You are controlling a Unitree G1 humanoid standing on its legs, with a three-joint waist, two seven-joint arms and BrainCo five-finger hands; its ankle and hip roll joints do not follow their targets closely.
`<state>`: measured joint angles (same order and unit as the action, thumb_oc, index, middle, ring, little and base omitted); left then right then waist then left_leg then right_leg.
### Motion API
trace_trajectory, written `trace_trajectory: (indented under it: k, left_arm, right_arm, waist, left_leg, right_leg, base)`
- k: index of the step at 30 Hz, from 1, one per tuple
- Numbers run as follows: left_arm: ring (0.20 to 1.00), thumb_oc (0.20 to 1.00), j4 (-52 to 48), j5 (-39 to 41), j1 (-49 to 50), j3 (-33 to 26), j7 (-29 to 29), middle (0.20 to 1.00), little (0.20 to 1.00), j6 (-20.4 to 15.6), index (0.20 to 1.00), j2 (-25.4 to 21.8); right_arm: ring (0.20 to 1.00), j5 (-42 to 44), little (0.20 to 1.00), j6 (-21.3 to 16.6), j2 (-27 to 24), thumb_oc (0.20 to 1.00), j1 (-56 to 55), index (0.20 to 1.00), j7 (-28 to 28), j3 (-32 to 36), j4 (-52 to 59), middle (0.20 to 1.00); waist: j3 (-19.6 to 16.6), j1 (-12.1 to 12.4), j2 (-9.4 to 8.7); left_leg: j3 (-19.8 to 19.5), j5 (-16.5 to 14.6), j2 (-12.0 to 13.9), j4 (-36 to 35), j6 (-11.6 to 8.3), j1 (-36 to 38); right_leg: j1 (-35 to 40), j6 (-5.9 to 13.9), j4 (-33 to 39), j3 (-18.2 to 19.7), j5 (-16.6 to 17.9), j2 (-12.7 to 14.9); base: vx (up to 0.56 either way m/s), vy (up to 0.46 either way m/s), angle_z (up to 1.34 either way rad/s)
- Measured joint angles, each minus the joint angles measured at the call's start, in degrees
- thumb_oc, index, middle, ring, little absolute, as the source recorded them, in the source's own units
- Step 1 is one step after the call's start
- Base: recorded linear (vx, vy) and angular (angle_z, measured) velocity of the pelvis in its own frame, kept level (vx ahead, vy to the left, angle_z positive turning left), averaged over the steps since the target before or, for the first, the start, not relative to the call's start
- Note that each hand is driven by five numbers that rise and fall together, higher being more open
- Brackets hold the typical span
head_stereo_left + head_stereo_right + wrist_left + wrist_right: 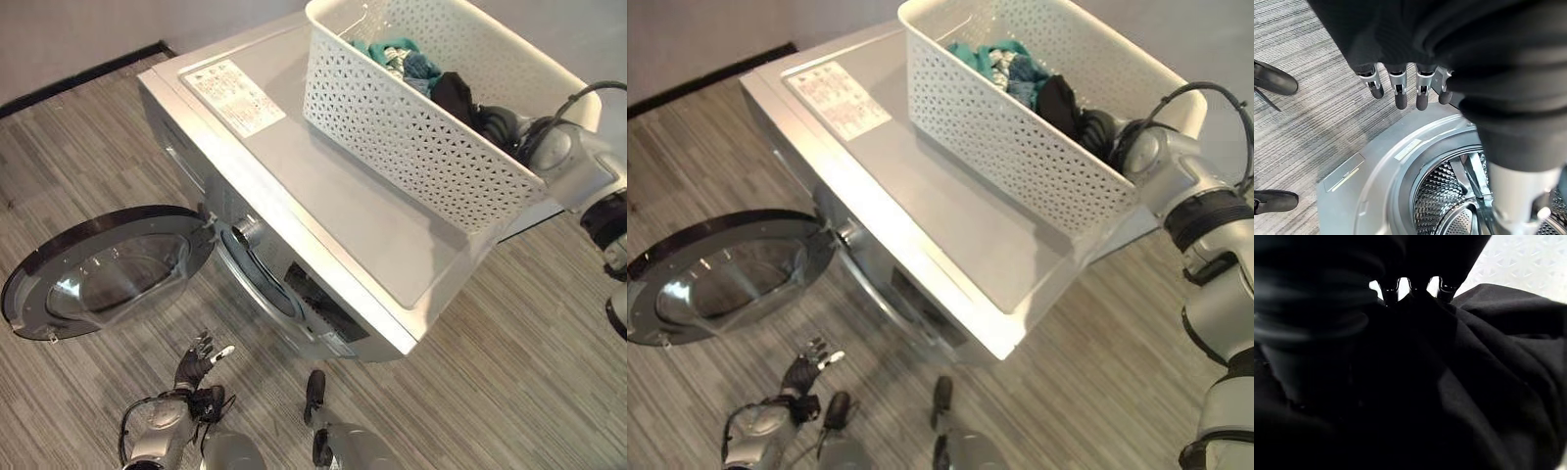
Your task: Grab the laundry basket,head to the washer,open it,put in the laundry and shut it.
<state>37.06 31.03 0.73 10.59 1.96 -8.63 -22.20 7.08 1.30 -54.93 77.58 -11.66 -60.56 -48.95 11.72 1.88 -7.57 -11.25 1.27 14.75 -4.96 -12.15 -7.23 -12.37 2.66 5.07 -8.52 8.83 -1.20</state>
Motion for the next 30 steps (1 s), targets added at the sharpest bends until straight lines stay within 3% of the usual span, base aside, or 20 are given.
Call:
trace_trajectory:
  k: [3,4,5,14,18,22,28,30]
  left_arm:
    - [1.0,1.0,0.0,0.0,-1.6,2.0,-0.1,1.0,1.0,-0.1,1.0,-0.1]
    - [1.0,1.0,0.0,0.0,-1.7,2.2,-0.1,1.0,1.0,-0.1,1.0,0.0]
    - [1.0,1.0,0.0,0.0,-1.9,2.4,-0.1,1.0,1.0,-0.1,1.0,0.0]
    - [1.0,1.0,0.0,0.0,-3.8,2.9,0.1,1.0,1.0,-1.1,1.0,0.2]
    - [1.0,1.0,0.0,0.0,-3.4,-1.0,0.5,1.0,1.0,-1.1,1.0,0.3]
    - [1.0,1.0,-0.2,0.0,-3.0,-1.6,0.5,1.0,1.0,-1.1,1.0,0.3]
    - [1.0,1.0,0.4,0.0,-2.5,-3.5,0.5,1.0,1.0,-1.1,1.0,0.5]
    - [1.0,1.0,0.4,0.0,-2.3,-3.7,1.0,1.0,1.0,-1.1,1.0,0.4]
  right_arm:
    - [1.0,0.1,1.0,0.1,-2.6,1.0,-0.6,1.0,-1.9,-0.2,3.2,1.0]
    - [0.228,0.4,0.228,0.1,-3.5,0.228,-0.2,0.228,-2.5,-1.4,5.0,0.228]
    - [0.2,1.1,0.2,0.1,-4.2,0.2,0.2,0.2,-3.2,-1.9,6.7,0.2]
    - [0.2,5.6,0.2,-0.5,-4.2,0.2,1.4,0.2,-1.5,0.3,4.9,0.2]
    - [0.2,9.3,0.2,-1.2,-6.8,0.2,2.2,0.2,1.7,2.6,10.0,0.2]
    - [0.2,13.8,0.2,-1.9,-7.5,0.2,3.8,0.2,4.4,3.3,6.8,0.2]
    - [0.2,15.6,0.2,-2.7,-7.2,0.2,14.9,0.2,9.2,4.2,-4.0,0.2]
    - [0.2,15.6,0.2,-2.7,-6.8,0.2,16.2,0.2,12.9,5.4,-4.3,0.2]
  waist:
    - [0.2,0.4,0.23]
    - [0.2,0.4,0.28]
    - [0.4,0.3,0.55]
    - [0.6,0.2,1.47]
    - [0.6,-0.7,1.37]
    - [0.4,-1.5,1.38]
    - [-0.5,-2.4,1.48]
    - [-2.7,-2.8,0.98]
  left_leg:
    - [-0.8,0.0,-0.2,0.2,-0.01,-1.0]
    - [-0.8,0.0,-0.2,0.2,-0.01,-1.0]
    - [-0.7,0.0,-0.2,0.2,-0.01,-1.0]
    - [-0.2,0.0,-0.7,0.3,-0.01,-0.7]
    - [0.5,0.0,-0.9,0.3,-0.01,-0.1]
    - [0.9,0.0,-0.9,0.0,-0.01,1.2]
    - [1.0,0.3,-0.5,-0.1,0.05,2.1]
    - [1.1,0.2,-0.2,-0.1,0.02,2.6]
  right_leg:
    - [-0.6,0.03,0.2,-0.3,-0.4,0.2]
    - [-0.6,0.0,0.2,-0.4,-0.3,0.2]
    - [-0.6,-0.08,0.2,-0.5,-0.3,0.2]
    - [-0.5,-0.55,-0.1,0.0,0.6,0.6]
    - [-0.3,-0.51,-0.1,0.4,0.8,0.8]
    - [0.7,-0.5,-0.1,0.6,0.8,0.8]
    - [1.5,-0.73,-0.1,0.6,1.1,0.4]
    - [2.0,-0.76,0.0,0.7,0.9,0.2]
  base:
    - [0.02,-0.006,0.09]
    - [0.0,0.0,0.0]
    - [0.0,0.0,0.0]
    - [0.01,0.018,-0.02]
    - [0.03,0.017,-0.06]
    - [0.03,0.006,-0.05]
    - [0.03,-0.001,-0.01]
    - [0.05,-0.003,-0.03]
